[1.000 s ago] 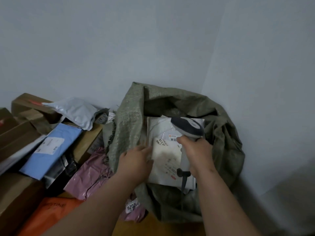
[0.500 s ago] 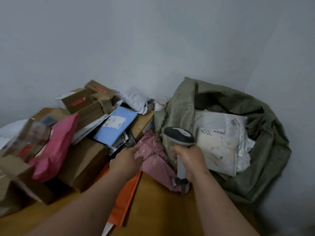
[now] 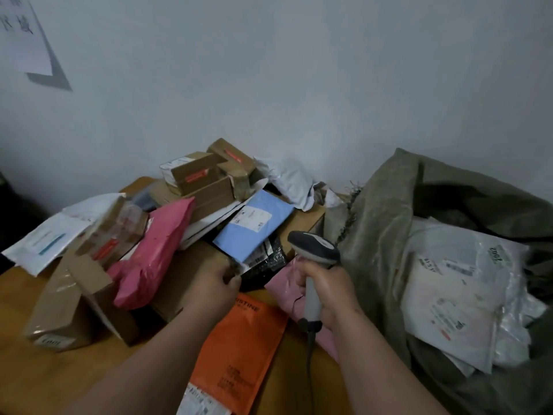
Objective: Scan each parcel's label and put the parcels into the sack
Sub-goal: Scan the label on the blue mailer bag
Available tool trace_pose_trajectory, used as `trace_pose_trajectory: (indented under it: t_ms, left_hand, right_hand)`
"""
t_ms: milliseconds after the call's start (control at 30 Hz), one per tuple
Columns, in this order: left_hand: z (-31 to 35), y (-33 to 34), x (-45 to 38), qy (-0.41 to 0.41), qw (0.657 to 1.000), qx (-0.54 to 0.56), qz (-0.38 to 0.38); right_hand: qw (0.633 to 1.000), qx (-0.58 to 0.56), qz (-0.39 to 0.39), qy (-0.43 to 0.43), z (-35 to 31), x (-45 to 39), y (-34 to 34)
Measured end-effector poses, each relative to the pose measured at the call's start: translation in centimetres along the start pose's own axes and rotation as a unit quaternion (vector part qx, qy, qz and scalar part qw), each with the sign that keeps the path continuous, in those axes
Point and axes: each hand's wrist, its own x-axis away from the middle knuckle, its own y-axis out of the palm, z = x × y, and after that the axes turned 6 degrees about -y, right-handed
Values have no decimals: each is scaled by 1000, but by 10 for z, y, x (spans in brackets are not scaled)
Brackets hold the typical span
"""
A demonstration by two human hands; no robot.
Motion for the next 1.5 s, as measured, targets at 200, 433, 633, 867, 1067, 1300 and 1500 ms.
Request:
trace_pose_trajectory:
  t_ms: [200,433,633,867,1067,1300,1500]
  left_hand:
    - [-16,-12,-39,-39,999,14,24]
    - [-25,-27,-99,23,1000,5,-18]
    - [-40,-35,-127,38,998,13,-53]
    - [-36,-31,-139,78,993,28,-85]
    - [-19,-29,-121,18,984,157,-79]
    - [6,-29,-66,-189,897,386,-105]
    - [37,-13,10,-219,690,654,-220]
  right_hand:
    - [998,-35,-8,41,15,-39,48]
    - [994,-62,7,88,32,-80,123]
    - [987,-115,-1,110,41,-97,171]
    - [988,-133,76,33,41,-96,155]
    - [976,-204,66,-42,14,-56,106]
    - [952,-291,-52,-84,-2,6,36]
    - [962,-265,-50,-51,15,56,0]
